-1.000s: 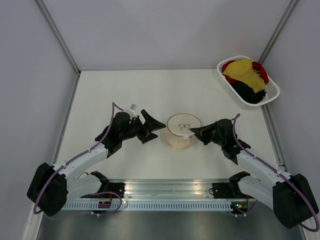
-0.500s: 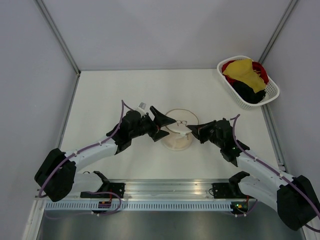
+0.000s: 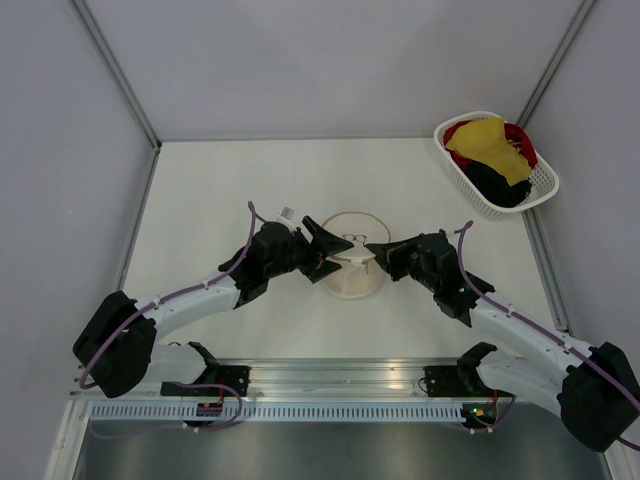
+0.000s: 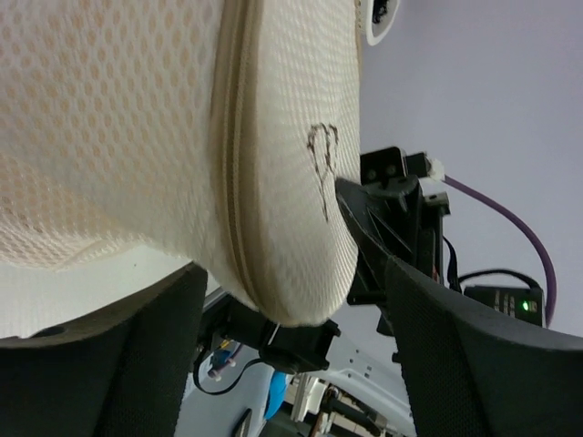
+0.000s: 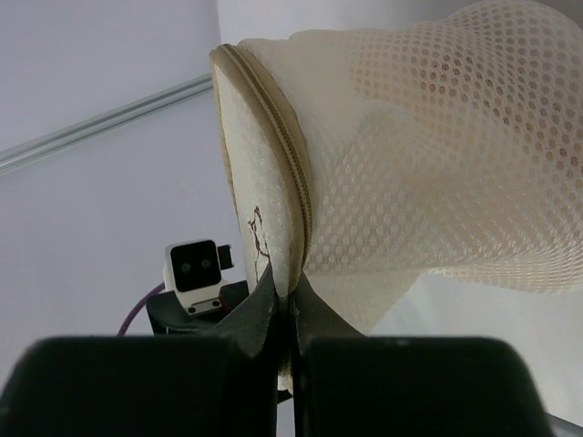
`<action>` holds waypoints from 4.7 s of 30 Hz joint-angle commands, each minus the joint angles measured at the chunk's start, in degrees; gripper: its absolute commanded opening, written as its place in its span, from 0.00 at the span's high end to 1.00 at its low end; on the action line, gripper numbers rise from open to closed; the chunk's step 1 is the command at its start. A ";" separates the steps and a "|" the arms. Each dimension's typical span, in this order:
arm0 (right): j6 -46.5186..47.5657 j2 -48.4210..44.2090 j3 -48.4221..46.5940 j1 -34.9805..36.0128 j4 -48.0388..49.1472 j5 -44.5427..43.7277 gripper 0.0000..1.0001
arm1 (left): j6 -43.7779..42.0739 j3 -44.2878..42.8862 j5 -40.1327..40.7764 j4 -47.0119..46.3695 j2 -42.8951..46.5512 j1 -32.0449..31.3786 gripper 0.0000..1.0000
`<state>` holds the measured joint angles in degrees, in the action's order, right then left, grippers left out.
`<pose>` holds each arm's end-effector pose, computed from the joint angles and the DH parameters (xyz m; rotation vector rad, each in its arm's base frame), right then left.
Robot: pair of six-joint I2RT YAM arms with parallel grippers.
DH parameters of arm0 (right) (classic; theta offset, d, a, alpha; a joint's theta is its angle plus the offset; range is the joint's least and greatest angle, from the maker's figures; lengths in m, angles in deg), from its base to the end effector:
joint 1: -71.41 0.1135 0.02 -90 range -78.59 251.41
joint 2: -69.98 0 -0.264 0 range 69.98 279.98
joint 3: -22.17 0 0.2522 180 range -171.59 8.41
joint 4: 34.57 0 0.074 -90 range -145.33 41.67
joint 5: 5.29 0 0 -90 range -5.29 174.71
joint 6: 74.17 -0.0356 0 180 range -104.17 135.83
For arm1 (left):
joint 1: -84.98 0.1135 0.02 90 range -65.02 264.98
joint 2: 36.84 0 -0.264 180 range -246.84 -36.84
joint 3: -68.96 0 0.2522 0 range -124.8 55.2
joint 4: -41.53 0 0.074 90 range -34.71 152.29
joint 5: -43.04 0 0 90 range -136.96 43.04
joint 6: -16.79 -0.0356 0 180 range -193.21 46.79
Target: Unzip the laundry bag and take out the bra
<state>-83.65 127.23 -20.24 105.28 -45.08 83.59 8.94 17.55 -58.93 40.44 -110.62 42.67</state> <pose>0.1831 0.1220 0.2240 1.2788 1.9572 1.3494 0.2027 -0.1945 0.2315 -0.6322 2.2313 -1.5124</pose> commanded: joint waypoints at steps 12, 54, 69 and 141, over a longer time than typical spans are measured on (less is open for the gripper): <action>1.04 -2.59 -2.73 5.42 -2.37 -5.64 1.00 | -2.87 -8.05 6.17 0.70 -4.80 -0.06 0.74; 53.60 1.81 -14.07 24.31 -19.76 -18.29 0.47 | 0.12 -7.44 6.70 5.62 -7.52 4.07 0.98; 64.85 4.27 -18.20 24.76 -22.24 -24.90 0.44 | -6.30 -9.28 -3.84 7.39 -8.57 6.97 0.98; 65.38 16.40 -22.60 24.75 -22.94 -17.33 0.74 | -36.80 -24.05 -39.27 21.09 -18.95 19.45 0.98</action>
<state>-18.97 143.25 -42.31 130.13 -67.42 65.66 -26.74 -4.53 -95.80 62.91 -130.31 61.62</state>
